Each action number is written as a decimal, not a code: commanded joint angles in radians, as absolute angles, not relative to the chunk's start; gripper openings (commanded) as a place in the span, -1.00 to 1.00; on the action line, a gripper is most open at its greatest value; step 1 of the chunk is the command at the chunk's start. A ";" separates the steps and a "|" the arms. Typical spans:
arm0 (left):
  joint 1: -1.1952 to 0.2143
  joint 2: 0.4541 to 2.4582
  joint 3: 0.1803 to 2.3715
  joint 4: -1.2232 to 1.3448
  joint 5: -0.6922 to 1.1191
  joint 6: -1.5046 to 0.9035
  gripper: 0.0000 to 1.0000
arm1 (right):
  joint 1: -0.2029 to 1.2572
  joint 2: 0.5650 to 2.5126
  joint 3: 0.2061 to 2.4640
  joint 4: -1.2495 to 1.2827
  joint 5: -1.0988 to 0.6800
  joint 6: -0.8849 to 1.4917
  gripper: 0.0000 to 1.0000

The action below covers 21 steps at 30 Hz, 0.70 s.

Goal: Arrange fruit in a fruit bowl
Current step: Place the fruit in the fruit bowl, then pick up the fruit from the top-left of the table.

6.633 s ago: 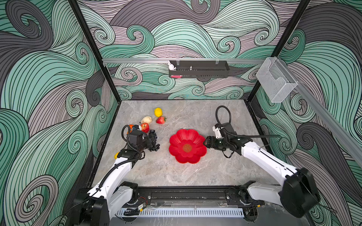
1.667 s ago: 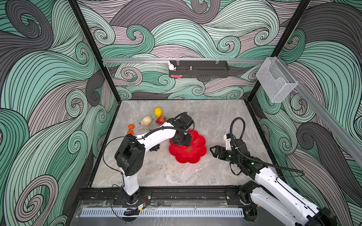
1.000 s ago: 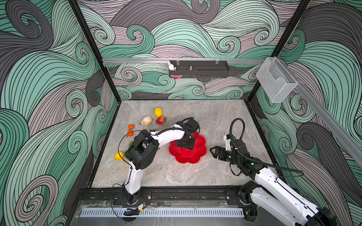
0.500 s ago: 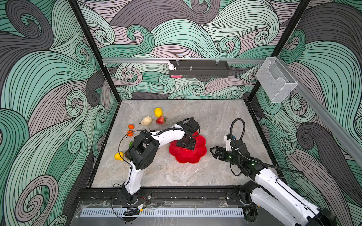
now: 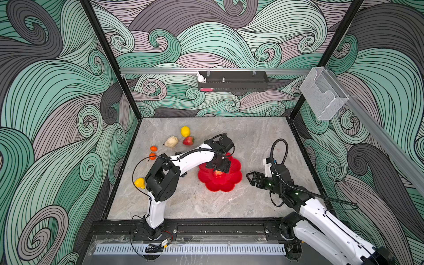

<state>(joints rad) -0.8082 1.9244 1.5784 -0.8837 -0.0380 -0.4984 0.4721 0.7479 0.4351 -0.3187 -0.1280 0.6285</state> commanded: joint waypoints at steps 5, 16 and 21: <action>-0.724 1.734 1.682 -0.963 -0.216 -0.508 0.69 | 0.477 0.724 0.429 -0.344 -0.102 0.627 0.71; -0.372 1.557 1.473 -0.726 -0.322 -0.733 0.69 | 0.477 0.701 0.430 -0.350 -0.117 0.621 0.71; -0.225 1.626 1.466 -0.703 -0.224 -0.780 0.70 | 0.477 0.694 0.434 -0.354 -0.121 0.611 0.74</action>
<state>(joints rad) -0.2764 1.5902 1.4590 -0.7391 -0.2642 -0.7139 0.4721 0.7048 0.4351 -0.3424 -0.1200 0.6262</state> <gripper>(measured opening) 0.846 0.870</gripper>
